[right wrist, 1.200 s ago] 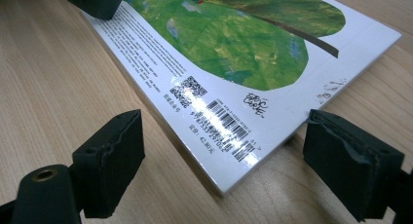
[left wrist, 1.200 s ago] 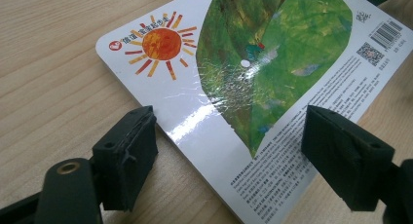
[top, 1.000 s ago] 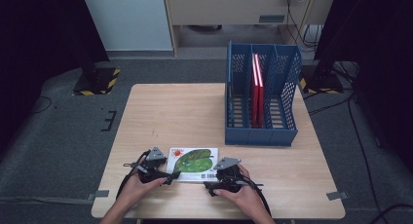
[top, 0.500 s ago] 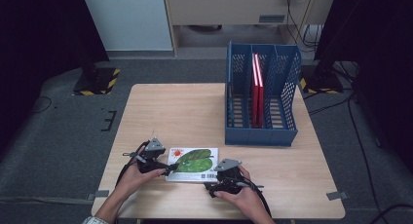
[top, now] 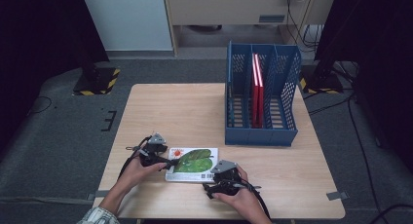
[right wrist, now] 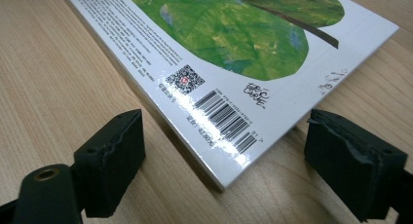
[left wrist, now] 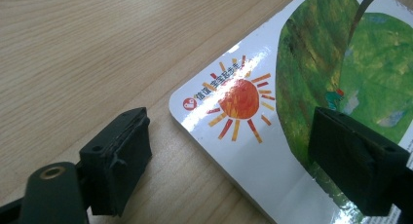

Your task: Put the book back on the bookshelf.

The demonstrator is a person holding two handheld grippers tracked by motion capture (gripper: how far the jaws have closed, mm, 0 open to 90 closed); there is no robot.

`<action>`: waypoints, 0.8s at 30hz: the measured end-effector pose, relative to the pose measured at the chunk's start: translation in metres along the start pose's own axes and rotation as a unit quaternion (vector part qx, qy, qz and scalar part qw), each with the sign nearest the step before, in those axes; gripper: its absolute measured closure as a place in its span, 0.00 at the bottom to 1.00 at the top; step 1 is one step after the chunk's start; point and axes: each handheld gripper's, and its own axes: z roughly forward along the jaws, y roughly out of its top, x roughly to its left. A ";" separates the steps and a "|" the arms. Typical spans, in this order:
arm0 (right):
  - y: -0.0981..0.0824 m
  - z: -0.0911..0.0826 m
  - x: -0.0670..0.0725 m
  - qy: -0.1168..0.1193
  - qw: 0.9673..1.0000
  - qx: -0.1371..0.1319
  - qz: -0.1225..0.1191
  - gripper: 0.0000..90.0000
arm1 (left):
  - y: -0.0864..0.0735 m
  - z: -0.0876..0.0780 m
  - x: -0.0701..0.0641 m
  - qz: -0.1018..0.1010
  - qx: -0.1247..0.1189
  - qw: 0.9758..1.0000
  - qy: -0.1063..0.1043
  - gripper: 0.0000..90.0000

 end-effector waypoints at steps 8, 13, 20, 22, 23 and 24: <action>0.001 0.002 0.002 -0.005 1.000 0.004 -0.003 0.14 | 0.001 0.001 -0.002 0.003 -0.007 1.000 -0.013 0.24; 0.002 0.003 0.003 -0.008 1.000 0.005 -0.001 0.11 | 0.000 0.001 -0.002 0.002 -0.012 1.000 -0.011 0.25; 0.002 0.006 0.005 -0.012 1.000 0.003 0.002 0.07 | 0.001 0.002 -0.003 -0.005 -0.017 1.000 -0.004 0.27; 0.003 0.007 0.005 -0.013 1.000 0.003 0.004 0.06 | 0.001 0.002 -0.002 -0.006 -0.018 1.000 -0.002 0.29; 0.003 0.007 0.005 -0.013 1.000 0.003 0.003 0.05 | 0.002 0.002 -0.003 -0.003 -0.018 1.000 0.000 0.29; 0.003 0.007 0.005 -0.014 1.000 0.002 0.004 0.05 | 0.002 0.002 -0.003 -0.003 -0.019 1.000 0.002 0.31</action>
